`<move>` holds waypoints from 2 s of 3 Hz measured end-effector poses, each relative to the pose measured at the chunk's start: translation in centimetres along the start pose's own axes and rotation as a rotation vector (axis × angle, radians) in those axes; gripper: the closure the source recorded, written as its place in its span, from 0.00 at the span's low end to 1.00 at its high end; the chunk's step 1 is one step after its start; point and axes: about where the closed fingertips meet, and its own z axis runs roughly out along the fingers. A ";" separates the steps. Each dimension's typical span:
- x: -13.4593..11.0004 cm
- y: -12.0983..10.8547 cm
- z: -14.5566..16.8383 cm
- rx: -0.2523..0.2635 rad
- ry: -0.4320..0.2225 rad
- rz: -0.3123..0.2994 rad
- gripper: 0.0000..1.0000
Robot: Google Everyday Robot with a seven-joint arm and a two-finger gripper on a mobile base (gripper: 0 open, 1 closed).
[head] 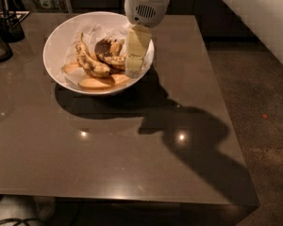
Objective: Pick banana from white bowl
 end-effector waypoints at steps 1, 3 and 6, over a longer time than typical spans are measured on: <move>-0.3 0.6 -1.5 0.010 -0.031 0.003 0.00; -1.7 0.7 -2.3 -0.008 -0.053 -0.008 0.11; -2.9 -0.3 1.0 -0.065 -0.007 -0.011 0.35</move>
Offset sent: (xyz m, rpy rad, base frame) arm -0.0233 0.0097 0.0319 0.0437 0.0172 0.0297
